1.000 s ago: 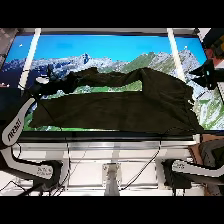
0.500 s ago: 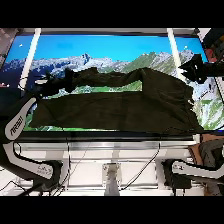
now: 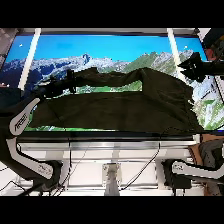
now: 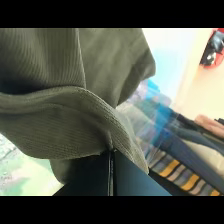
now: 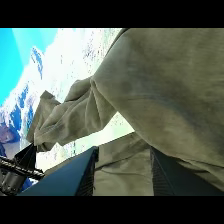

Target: Fold the clothes and pants, and hang the long-sleeved shirts on hangers.

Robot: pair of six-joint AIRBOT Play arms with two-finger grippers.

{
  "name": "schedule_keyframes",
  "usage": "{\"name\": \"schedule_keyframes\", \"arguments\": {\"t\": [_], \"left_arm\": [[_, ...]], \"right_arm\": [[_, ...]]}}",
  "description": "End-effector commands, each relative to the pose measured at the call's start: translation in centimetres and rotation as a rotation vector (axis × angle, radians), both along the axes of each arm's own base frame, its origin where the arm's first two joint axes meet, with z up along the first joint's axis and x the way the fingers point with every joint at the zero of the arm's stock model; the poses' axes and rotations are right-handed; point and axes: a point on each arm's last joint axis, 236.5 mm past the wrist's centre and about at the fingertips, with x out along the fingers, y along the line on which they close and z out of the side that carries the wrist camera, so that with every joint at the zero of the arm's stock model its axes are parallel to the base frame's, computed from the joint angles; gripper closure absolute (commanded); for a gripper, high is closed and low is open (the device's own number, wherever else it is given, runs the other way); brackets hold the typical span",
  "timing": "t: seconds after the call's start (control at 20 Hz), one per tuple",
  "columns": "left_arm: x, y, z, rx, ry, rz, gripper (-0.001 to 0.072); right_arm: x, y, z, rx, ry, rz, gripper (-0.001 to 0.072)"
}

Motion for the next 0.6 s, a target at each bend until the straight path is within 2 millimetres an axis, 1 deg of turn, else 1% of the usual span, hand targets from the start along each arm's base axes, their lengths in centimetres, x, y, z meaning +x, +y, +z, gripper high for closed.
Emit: {"name": "schedule_keyframes", "arguments": {"t": [0.0, 0.05, 0.1, 0.2, 0.25, 0.3, 0.35, 0.4, 0.45, 0.5, 0.55], "left_arm": [[0.5, 0.6, 0.4, 0.025, -0.033, 0.003, 0.0703], [1.1, 0.7, 1.6, 0.076, -0.107, -0.028, 0.0704], [1.7, 0.7, 3.5, 0.142, -0.205, -0.068, 0.0705], [2.8, 0.6, 8.7, 0.241, -0.379, -0.113, 0.0705], [3.1, 0.6, 11.8, 0.292, -0.473, -0.129, 0.0705], [3.2, 0.5, 14.8, 0.353, -0.566, -0.151, 0.0705], [2.8, 0.1, 17.7, 0.417, -0.656, -0.185, 0.0706], [2.1, -0.5, 19.9, 0.476, -0.72, -0.218, 0.0705], [1.1, -1.3, 21.6, 0.533, -0.766, -0.256, 0.0705], [-0.2, -2.2, 22.9, 0.61, -0.811, -0.309, 0.0705], [-1.4, -3.1, 23.8, 0.695, -0.852, -0.365, 0.0705]], "right_arm": [[-0.1, -0.5, -0.4, -0.028, 0.007, -0.004, 0.0323], [-0.1, -0.7, -0.5, -0.039, 0.011, -0.005, 0.0323], [-0.2, -0.8, -0.6, -0.047, 0.014, -0.005, 0.0323], [-0.2, -1.2, -0.9, -0.068, 0.018, -0.009, 0.0323], [-0.2, -1.5, -1.0, -0.08, 0.019, -0.012, 0.0323], [-0.1, -1.8, -1.1, -0.094, 0.017, -0.018, 0.0324], [-0.1, -2.1, -1.2, -0.106, 0.016, -0.023, 0.0324], [-0.1, -2.3, -1.3, -0.117, 0.018, -0.026, 0.0325], [-0.1, -2.5, -1.4, -0.125, 0.019, -0.027, 0.0336], [-0.1, -2.6, -1.5, -0.133, 0.022, -0.027, 0.0395], [-0.2, -2.8, -1.6, -0.142, 0.026, -0.027, 0.0504]]}}
